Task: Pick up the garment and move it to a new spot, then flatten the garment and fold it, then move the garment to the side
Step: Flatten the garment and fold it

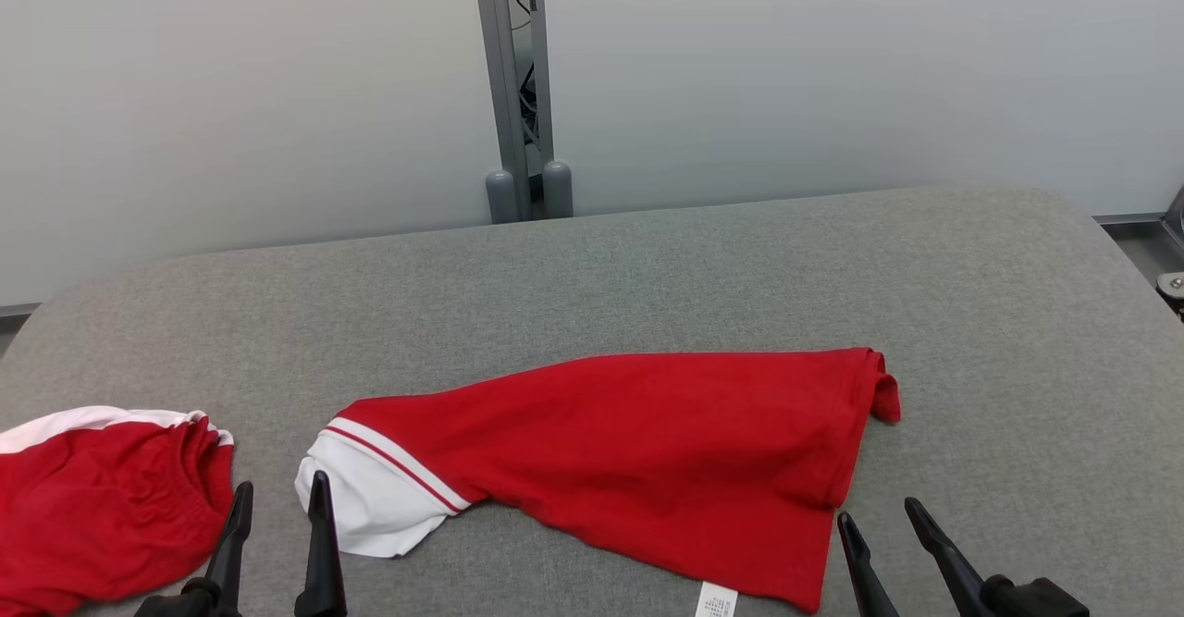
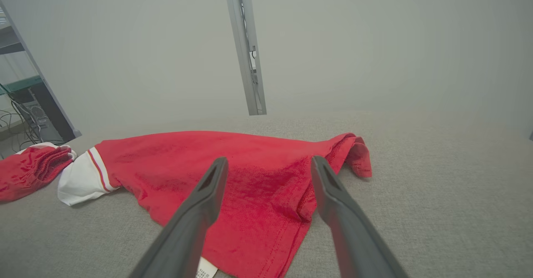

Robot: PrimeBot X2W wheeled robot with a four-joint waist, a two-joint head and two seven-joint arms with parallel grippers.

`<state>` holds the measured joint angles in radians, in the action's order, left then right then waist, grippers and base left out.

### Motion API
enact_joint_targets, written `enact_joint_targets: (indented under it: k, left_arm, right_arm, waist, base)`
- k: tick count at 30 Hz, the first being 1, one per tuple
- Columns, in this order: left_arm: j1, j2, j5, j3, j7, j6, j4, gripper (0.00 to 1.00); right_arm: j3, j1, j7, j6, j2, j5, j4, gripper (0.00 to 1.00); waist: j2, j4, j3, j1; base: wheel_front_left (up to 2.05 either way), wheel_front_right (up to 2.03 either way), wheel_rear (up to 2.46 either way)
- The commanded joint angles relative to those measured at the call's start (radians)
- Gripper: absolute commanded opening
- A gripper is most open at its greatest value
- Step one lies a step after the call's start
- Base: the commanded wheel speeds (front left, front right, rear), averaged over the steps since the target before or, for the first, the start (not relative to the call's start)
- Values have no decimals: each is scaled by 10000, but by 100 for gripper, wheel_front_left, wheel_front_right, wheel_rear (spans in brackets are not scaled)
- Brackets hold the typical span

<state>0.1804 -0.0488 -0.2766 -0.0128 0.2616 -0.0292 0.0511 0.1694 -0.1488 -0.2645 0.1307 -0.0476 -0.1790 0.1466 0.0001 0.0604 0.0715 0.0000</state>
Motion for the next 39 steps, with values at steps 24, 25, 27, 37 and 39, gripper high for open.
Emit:
enact_joint_targets:
  k: [24, 25, 27, 37, 39]
  left_arm:
    - [-785, -38, 176, -462, 42, 139, 802, 100]
    - [-813, -38, 171, -457, 42, 120, 790, 100]
    - [-867, -35, 172, -451, 42, 111, 763, 100]
    - [-1202, -33, 154, -229, 42, 221, 967, 100]
    - [-1295, -39, 284, -152, 42, 271, 1194, 100]
  right_arm:
    - [1369, 2113, -6, 1, -61, -1752, 5448, 79]
    - [1408, 2166, -6, 1, -60, -1763, 5556, 55]
    - [1438, 2282, -3, 1, -60, -1892, 5809, 29]
    - [204, 2853, 22, -44, -115, -745, 6212, 0]
    - [-346, 2831, 14, -36, -98, -226, 5945, 0]
  waist:
    - [-1, -594, -867, 0]
    - [-1, -621, -909, 0]
    - [-1, -665, -1010, 0]
    - [-1, -442, -1488, 0]
    - [-1, -340, -1590, 0]
  base:
    - [0, 0, 0]
    - [0, 0, 0]
    - [0, 0, 0]
    - [0, 0, 0]
    - [0, 0, 0]
